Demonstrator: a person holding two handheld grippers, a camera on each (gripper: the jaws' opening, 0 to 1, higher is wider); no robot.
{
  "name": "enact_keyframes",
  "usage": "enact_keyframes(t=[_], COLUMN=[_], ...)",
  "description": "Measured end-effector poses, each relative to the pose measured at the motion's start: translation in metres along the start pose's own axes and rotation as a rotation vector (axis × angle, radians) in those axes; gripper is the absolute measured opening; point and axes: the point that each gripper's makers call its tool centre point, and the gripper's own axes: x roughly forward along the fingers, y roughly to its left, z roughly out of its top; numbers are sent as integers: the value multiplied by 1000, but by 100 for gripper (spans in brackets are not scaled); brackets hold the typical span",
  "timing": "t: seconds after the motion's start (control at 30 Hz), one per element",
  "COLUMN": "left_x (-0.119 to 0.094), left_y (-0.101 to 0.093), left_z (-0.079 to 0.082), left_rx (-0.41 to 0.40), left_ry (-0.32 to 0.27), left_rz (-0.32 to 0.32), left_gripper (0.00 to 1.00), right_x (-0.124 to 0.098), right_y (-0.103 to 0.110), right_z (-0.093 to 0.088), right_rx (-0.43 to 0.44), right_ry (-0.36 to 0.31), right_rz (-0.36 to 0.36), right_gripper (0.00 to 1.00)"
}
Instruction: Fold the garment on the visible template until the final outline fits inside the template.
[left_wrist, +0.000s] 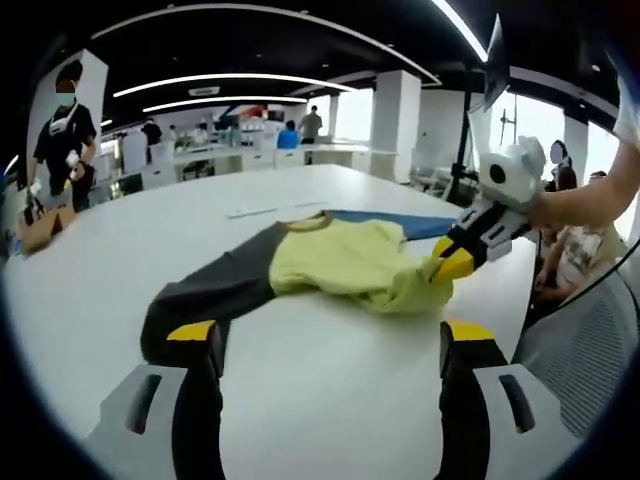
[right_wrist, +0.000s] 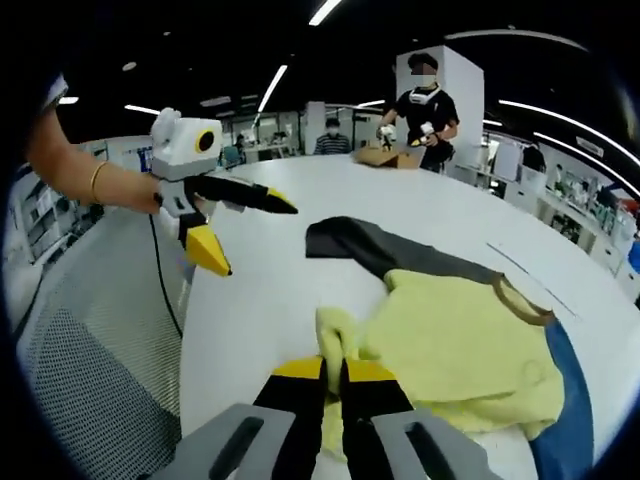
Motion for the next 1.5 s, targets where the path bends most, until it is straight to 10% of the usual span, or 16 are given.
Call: enact_keyframes(t=[0.53,1.5], left_x=[2,11], left_y=[2,16], left_z=[-5,-19], left_rx=[-9,-55], left_ry=[25,68], left_rz=[-13,-3], left_gripper=[82,72], right_x=[-7,47], right_y=[-89,-166], right_z=[27,-50], right_rx=[121,400], right_ry=[-38,176], right_rz=[-145,-269], right_gripper=[0,0])
